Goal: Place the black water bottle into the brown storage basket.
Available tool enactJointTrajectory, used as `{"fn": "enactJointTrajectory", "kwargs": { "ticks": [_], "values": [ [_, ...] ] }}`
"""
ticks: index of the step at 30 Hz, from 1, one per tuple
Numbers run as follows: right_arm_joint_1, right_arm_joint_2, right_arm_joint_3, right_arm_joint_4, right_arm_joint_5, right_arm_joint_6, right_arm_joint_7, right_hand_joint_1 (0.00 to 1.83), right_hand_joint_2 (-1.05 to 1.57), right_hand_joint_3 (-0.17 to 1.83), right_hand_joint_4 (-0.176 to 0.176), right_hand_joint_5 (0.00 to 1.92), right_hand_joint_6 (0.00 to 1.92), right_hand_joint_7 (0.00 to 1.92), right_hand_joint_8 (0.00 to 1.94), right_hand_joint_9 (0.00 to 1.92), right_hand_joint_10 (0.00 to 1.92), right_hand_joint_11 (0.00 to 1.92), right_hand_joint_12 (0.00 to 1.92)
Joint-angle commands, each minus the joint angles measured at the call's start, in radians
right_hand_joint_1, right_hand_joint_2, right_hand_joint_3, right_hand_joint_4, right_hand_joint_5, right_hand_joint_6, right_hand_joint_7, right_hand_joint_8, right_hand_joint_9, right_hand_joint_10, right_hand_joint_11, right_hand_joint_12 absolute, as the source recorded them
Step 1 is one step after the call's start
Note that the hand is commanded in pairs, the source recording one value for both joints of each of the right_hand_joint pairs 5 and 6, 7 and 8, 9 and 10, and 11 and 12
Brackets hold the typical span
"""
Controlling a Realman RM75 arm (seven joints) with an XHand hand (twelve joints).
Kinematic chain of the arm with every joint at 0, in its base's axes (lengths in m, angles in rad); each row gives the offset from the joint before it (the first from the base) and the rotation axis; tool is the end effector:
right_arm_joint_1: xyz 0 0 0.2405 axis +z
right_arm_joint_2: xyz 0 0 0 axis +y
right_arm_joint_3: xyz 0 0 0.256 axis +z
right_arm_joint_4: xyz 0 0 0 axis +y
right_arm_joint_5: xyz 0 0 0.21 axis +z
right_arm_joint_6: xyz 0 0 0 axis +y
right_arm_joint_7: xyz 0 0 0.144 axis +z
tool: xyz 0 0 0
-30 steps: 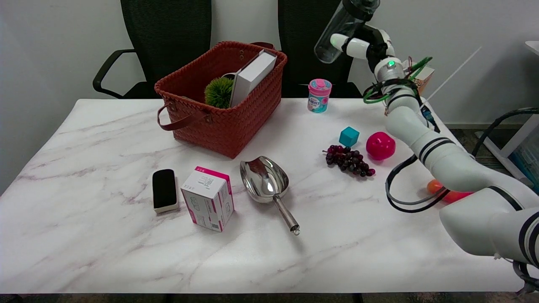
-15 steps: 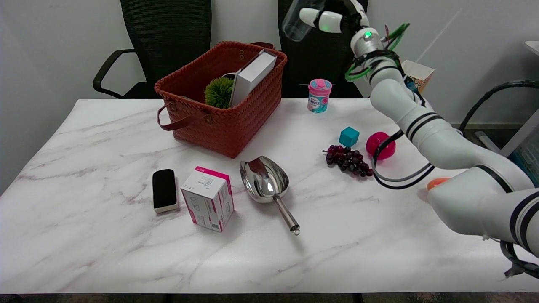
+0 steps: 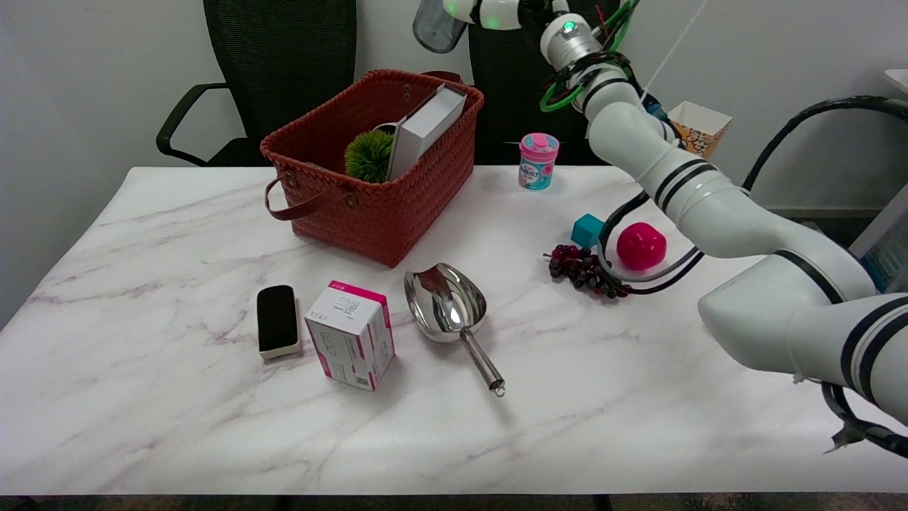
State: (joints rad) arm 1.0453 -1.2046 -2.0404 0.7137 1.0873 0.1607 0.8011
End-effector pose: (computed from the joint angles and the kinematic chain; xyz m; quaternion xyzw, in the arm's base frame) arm -0.0654 -0.5553 0.3411 0.5885 -0.3439 0.5083 0.5264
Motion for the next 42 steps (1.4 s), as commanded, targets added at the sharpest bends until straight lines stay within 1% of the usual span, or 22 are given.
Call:
{"fn": "enactJointTrajectory", "kwargs": {
  "ticks": [1,10,20,30,42],
  "values": [
    [0.042,-0.056,-0.103,0.022,0.002,-0.042,-0.003,1.16,1.04,0.61,0.0,0.83,0.83,0.99,0.99,0.75,0.75,0.68,0.68],
    [0.015,-0.077,-0.132,0.051,0.003,-0.088,-0.003,1.16,1.04,0.62,0.0,0.83,0.83,1.0,1.0,0.76,0.76,0.67,0.67],
    [-0.068,-0.075,-0.148,0.133,0.008,-0.137,-0.001,1.16,1.0,0.64,0.0,0.81,0.81,0.99,0.99,0.75,0.75,0.64,0.64],
    [-0.174,-0.074,-0.163,0.222,0.009,-0.142,-0.001,1.17,0.96,0.66,0.0,0.79,0.79,0.98,0.98,0.74,0.74,0.61,0.61],
    [-0.208,-0.116,-0.176,0.217,0.0,-0.137,-0.001,1.17,0.96,0.66,0.0,0.8,0.8,0.98,0.98,0.75,0.75,0.62,0.62]
  ]
}}
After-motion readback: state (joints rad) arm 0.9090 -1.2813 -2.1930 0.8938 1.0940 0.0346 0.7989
